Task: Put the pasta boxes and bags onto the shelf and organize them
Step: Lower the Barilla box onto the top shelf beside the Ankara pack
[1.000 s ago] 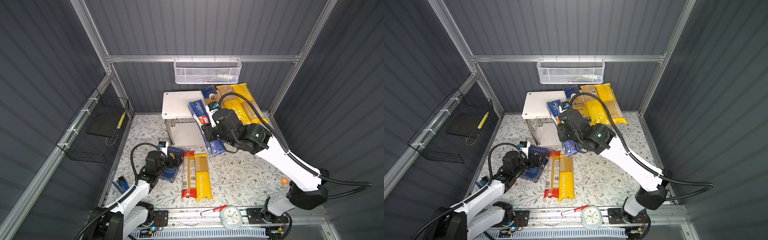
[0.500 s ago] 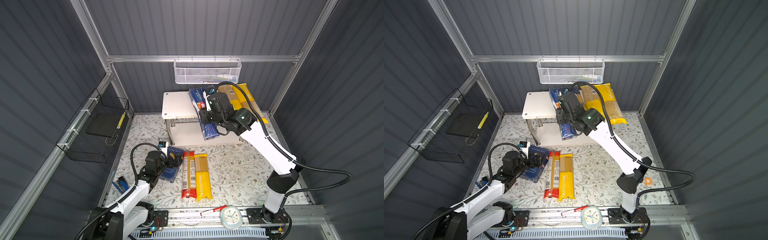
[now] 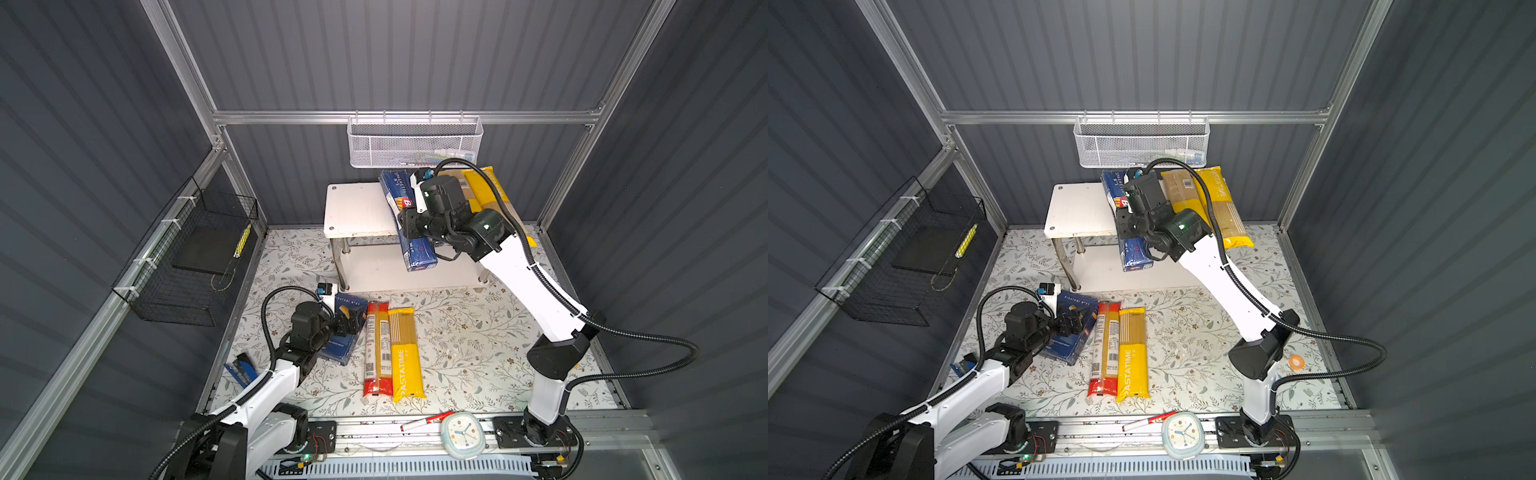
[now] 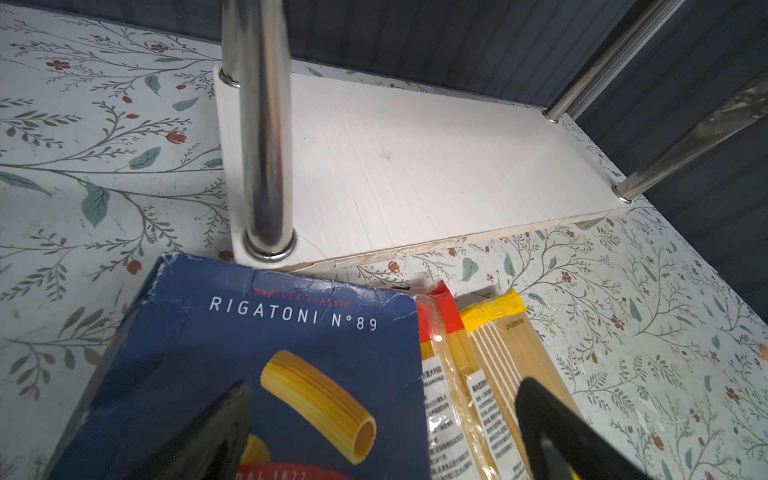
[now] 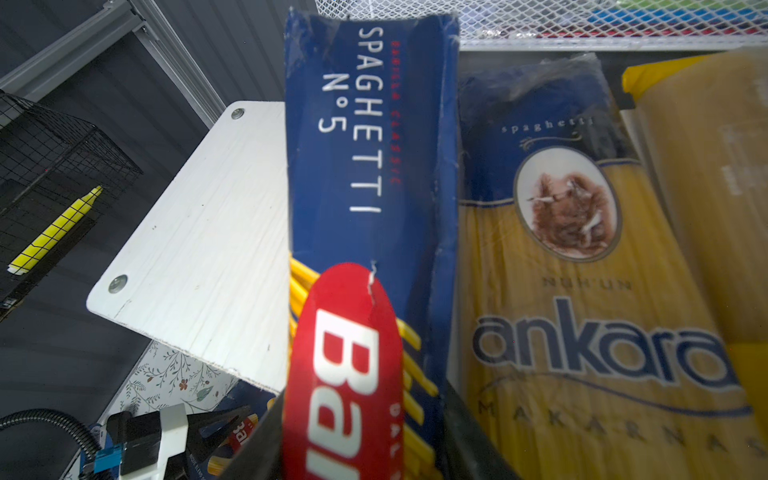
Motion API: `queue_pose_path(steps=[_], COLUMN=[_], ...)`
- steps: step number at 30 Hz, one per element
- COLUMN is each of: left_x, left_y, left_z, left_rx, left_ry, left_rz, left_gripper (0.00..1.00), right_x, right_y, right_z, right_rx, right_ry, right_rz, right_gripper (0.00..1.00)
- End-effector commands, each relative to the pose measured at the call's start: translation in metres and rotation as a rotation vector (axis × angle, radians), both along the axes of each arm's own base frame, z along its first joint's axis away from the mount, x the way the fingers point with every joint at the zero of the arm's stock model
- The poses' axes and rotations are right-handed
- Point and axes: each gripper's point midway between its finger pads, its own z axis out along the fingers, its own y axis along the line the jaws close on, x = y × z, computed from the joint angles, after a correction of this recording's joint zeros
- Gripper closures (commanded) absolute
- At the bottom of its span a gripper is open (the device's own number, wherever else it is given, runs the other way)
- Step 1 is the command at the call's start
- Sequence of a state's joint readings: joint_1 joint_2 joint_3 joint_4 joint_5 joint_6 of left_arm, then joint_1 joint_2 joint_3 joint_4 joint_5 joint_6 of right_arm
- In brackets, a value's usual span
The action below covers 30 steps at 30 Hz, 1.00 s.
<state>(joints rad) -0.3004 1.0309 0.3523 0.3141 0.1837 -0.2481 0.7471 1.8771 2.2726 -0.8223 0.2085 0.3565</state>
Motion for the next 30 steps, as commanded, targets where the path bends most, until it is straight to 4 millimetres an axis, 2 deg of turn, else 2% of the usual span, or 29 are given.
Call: queue_pose_path(steps=[1, 8, 13, 16, 21, 26, 28, 30], left_x=[0.002, 0.002, 0.003, 0.003, 0.002, 0.003, 0.003, 0.003], left_y=[-0.003, -0.003, -0.003, -0.003, -0.003, 0.002, 0.001, 0.002], left_z=[0.007, 0.008, 0.007, 0.007, 0.009, 0.004, 0.004, 0.002], left_rx=[-0.012, -0.014, -0.01, -0.011, -0.016, 0.003, -0.001, 0.003], left_ry=[-0.014, -0.016, -0.014, -0.014, -0.022, -0.021, -0.02, -0.017], left_rz=[-0.008, -0.01, -0.007, -0.007, -0.008, 0.018, 0.013, 0.016], left_gripper=[0.0, 0.0, 0.0, 0.01, 0.0, 0.0, 0.01, 0.0], right_x=[0.019, 0.021, 0.001, -0.034, -0.099, -0.141, -0.151, -0.161], right_y=[-0.009, -0.012, -0.012, -0.001, 0.008, -0.003, -0.014, -0.019], right_z=[0.037, 0.043, 0.062, 0.077, 0.077, 0.046, 0.03, 0.023], right_rx=[0.082, 0.097, 0.113, 0.072, -0.001, 0.148, 0.175, 0.22], right_ry=[-0.108, -0.112, -0.129, -0.181, -0.269, -0.235, -0.217, -0.234], right_rz=[-0.051, -0.051, -0.007, 0.077, 0.1, 0.119, 0.093, 0.112], right_gripper=[0.61, 0.39, 0.35, 0.34, 0.33, 0.37, 0.39, 0.42])
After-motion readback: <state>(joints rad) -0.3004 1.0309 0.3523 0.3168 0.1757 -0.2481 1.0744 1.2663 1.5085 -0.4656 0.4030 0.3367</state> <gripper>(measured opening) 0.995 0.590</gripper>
